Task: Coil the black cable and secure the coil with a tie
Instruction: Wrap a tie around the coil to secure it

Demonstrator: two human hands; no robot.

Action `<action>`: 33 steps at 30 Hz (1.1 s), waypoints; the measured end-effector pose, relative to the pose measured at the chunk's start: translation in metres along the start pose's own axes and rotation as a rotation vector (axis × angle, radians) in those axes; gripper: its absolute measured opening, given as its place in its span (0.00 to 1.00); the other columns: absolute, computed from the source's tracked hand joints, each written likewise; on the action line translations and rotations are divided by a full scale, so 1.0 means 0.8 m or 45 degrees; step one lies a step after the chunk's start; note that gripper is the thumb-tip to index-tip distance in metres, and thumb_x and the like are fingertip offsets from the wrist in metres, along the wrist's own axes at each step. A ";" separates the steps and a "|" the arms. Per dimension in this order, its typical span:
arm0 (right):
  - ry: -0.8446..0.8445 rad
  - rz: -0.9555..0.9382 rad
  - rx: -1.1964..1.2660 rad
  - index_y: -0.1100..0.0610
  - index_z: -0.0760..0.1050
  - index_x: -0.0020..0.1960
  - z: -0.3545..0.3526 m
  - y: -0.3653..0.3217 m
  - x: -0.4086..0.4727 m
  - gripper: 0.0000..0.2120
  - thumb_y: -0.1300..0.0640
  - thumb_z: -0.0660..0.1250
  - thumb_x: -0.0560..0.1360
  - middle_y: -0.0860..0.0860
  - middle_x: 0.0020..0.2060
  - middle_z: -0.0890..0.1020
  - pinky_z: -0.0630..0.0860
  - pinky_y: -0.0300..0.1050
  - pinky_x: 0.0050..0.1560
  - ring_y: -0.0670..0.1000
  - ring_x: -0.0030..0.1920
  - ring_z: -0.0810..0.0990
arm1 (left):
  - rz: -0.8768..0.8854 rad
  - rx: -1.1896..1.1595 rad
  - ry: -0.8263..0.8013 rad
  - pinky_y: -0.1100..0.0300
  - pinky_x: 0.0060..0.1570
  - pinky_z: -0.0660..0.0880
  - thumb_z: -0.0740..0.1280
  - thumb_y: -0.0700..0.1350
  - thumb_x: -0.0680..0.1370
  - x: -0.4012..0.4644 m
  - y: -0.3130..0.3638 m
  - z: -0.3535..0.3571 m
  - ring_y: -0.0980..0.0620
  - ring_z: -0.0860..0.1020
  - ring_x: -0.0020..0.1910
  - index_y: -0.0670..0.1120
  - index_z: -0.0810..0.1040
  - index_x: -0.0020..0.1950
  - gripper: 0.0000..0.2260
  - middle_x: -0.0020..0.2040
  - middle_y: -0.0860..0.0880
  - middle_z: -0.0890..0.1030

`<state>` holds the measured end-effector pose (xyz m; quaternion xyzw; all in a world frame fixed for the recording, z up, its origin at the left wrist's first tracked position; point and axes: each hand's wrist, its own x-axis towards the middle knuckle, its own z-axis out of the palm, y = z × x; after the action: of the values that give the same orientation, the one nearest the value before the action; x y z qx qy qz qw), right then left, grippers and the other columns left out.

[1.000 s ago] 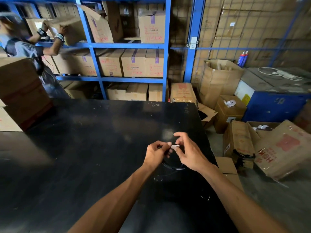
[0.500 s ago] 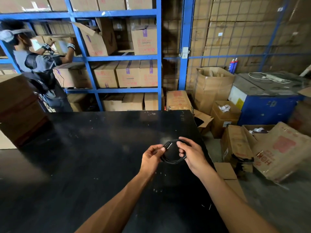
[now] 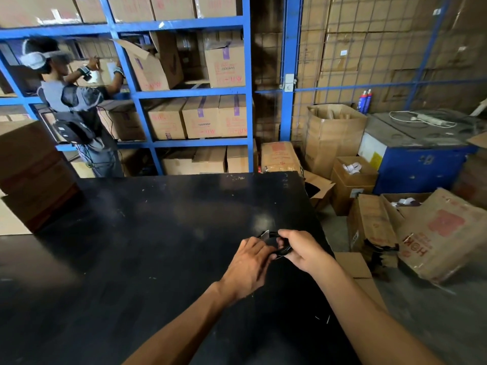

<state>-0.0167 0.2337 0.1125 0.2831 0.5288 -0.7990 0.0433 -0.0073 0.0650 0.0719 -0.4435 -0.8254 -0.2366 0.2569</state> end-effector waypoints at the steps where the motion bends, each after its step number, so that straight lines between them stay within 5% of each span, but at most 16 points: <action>1: -0.023 -0.024 -0.128 0.62 0.78 0.52 -0.004 0.002 -0.004 0.05 0.62 0.64 0.83 0.57 0.42 0.80 0.79 0.47 0.39 0.51 0.39 0.80 | -0.054 -0.055 -0.022 0.57 0.52 0.70 0.64 0.44 0.83 0.003 0.000 -0.003 0.51 0.75 0.47 0.46 0.80 0.61 0.09 0.50 0.50 0.82; 3: -0.056 -0.183 -0.708 0.53 0.76 0.65 -0.017 0.008 -0.011 0.14 0.47 0.62 0.84 0.53 0.56 0.81 0.81 0.52 0.53 0.53 0.53 0.83 | -0.273 -0.236 -0.071 0.58 0.49 0.71 0.64 0.45 0.83 0.008 0.003 -0.008 0.53 0.76 0.44 0.47 0.81 0.59 0.09 0.47 0.50 0.83; 6: -0.110 -0.744 -1.296 0.41 0.69 0.74 -0.044 0.013 -0.020 0.23 0.36 0.58 0.81 0.42 0.68 0.69 0.69 0.44 0.67 0.47 0.69 0.73 | -0.738 -0.681 -0.161 0.60 0.44 0.76 0.64 0.45 0.83 0.019 0.004 -0.016 0.56 0.79 0.39 0.47 0.83 0.51 0.08 0.41 0.50 0.83; 9: -0.390 -1.052 -1.346 0.41 0.71 0.73 -0.060 0.016 -0.029 0.21 0.41 0.62 0.81 0.41 0.70 0.73 0.68 0.44 0.70 0.43 0.71 0.70 | -1.036 -1.096 -0.170 0.65 0.40 0.75 0.64 0.44 0.82 0.030 -0.001 -0.023 0.56 0.78 0.37 0.44 0.83 0.47 0.09 0.38 0.50 0.83; 14: -0.223 -1.374 -1.231 0.58 0.82 0.65 -0.052 0.027 -0.025 0.13 0.63 0.67 0.82 0.50 0.52 0.82 0.81 0.51 0.57 0.50 0.54 0.83 | -1.287 -1.371 -0.001 0.62 0.41 0.77 0.58 0.39 0.81 0.042 -0.004 -0.028 0.48 0.81 0.38 0.41 0.83 0.53 0.13 0.36 0.40 0.83; 18: -0.071 -1.252 -1.043 0.56 0.84 0.62 -0.039 0.034 -0.019 0.11 0.62 0.66 0.82 0.48 0.52 0.82 0.82 0.49 0.56 0.45 0.52 0.82 | -1.301 -1.435 0.123 0.62 0.43 0.79 0.62 0.36 0.82 0.038 0.000 -0.025 0.50 0.83 0.40 0.41 0.84 0.53 0.10 0.40 0.43 0.85; 21: 0.045 -1.042 -0.877 0.51 0.85 0.58 -0.027 0.034 -0.016 0.10 0.58 0.65 0.83 0.46 0.53 0.83 0.81 0.48 0.60 0.46 0.55 0.81 | -1.277 -1.214 0.186 0.67 0.44 0.77 0.65 0.41 0.82 0.032 0.006 -0.028 0.56 0.84 0.42 0.46 0.86 0.53 0.09 0.43 0.50 0.88; 25: 0.167 -0.828 -0.766 0.47 0.85 0.55 -0.015 0.037 -0.011 0.11 0.56 0.64 0.84 0.49 0.55 0.84 0.80 0.51 0.61 0.51 0.57 0.80 | -1.008 -0.656 -0.035 0.60 0.45 0.76 0.58 0.53 0.85 0.027 0.019 -0.028 0.51 0.81 0.42 0.44 0.80 0.52 0.16 0.44 0.45 0.82; 27: 0.185 -0.797 -0.748 0.46 0.84 0.53 -0.013 0.038 -0.009 0.11 0.56 0.63 0.84 0.51 0.57 0.85 0.79 0.48 0.60 0.51 0.57 0.81 | -0.905 -0.468 -0.187 0.55 0.47 0.75 0.57 0.50 0.85 0.025 0.019 -0.020 0.47 0.79 0.45 0.41 0.77 0.59 0.14 0.48 0.43 0.79; 30: 0.202 -0.770 -0.760 0.45 0.84 0.52 -0.015 0.045 -0.006 0.12 0.57 0.63 0.84 0.53 0.54 0.85 0.80 0.53 0.60 0.54 0.56 0.82 | -1.111 -0.604 -0.228 0.60 0.39 0.74 0.59 0.43 0.84 0.026 0.020 -0.006 0.51 0.77 0.38 0.43 0.79 0.54 0.09 0.43 0.46 0.79; 33: 0.236 -0.754 -0.791 0.49 0.85 0.54 -0.026 0.052 0.001 0.12 0.57 0.63 0.84 0.54 0.54 0.85 0.79 0.53 0.60 0.54 0.55 0.81 | -1.445 -0.961 -0.023 0.61 0.41 0.77 0.64 0.40 0.82 0.029 0.019 0.006 0.51 0.79 0.37 0.40 0.83 0.49 0.09 0.37 0.46 0.82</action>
<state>0.0061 0.2333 0.0718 0.1635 0.8039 -0.5511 -0.1523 -0.0061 0.0896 0.0856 -0.0029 -0.7934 -0.6026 -0.0863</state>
